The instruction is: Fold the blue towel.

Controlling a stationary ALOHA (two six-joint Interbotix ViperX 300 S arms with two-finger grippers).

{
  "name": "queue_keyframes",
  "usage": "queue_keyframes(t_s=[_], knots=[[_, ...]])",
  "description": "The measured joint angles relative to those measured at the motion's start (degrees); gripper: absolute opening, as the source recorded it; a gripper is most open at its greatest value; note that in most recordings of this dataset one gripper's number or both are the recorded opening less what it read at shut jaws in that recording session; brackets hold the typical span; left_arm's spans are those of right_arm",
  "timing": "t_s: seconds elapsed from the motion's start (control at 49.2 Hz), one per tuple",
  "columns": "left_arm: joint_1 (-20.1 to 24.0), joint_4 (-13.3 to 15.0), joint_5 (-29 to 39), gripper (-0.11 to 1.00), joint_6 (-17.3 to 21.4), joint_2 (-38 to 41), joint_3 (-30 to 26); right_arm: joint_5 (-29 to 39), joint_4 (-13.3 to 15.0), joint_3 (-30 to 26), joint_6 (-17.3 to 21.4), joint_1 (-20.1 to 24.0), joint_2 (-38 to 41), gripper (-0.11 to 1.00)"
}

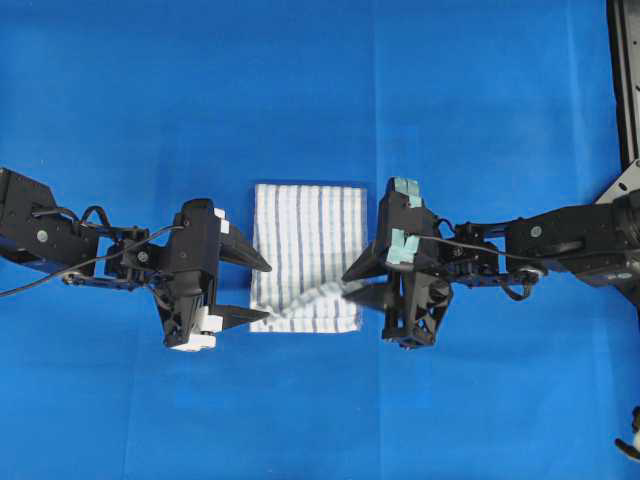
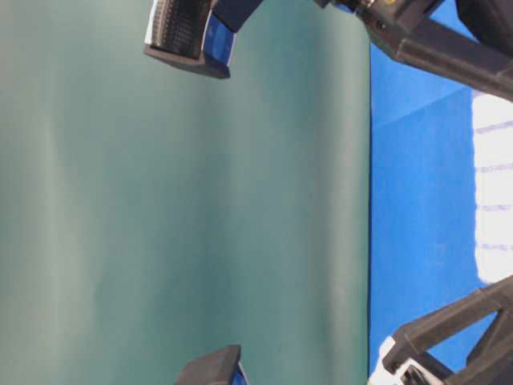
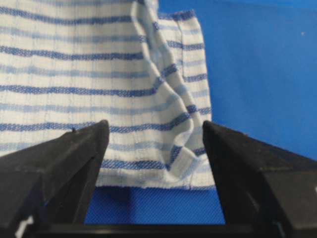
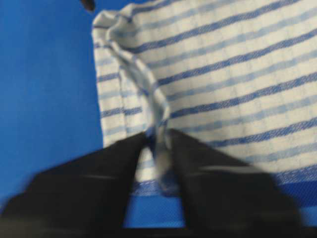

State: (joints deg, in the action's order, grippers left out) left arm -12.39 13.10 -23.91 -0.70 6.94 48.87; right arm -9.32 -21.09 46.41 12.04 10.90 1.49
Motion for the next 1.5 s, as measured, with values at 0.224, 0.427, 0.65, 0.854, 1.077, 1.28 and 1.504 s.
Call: queue_keyframes(t_s=[0.224, 0.427, 0.65, 0.854, 1.077, 1.28, 1.504], knots=[[0.0, 0.0, 2.1, 0.67, 1.1, -3.3, 1.5, 0.1, -0.1, 0.0, -0.4, 0.2, -0.3, 0.91], [0.0, 0.0, 6.5, 0.67, 1.4, -11.1, 2.8, 0.9, 1.7, 0.9, -1.1, 0.1, -5.7, 0.91], [0.0, -0.1, 11.8, 0.67, 4.1, -19.5, 3.4, 4.7, 4.0, 2.9, -3.3, -2.4, -15.6, 0.91], [0.1, -0.2, 13.1, 0.67, 6.9, -25.8, 5.5, 9.3, 5.7, 5.5, -5.5, -5.3, -25.0, 0.91], [1.0, -0.2, 12.6, 0.67, 6.9, -34.5, 11.5, 12.3, 9.1, 10.4, -5.8, -6.8, -38.1, 0.91], [1.4, -0.2, 11.6, 0.67, 7.4, -43.5, 16.8, 14.5, 12.2, 14.7, -5.7, -7.3, -49.6, 0.91], [1.8, -0.2, 11.5, 0.67, 7.6, -52.6, 22.9, 14.0, 13.5, 21.2, -5.8, -8.5, -57.0, 0.91]])
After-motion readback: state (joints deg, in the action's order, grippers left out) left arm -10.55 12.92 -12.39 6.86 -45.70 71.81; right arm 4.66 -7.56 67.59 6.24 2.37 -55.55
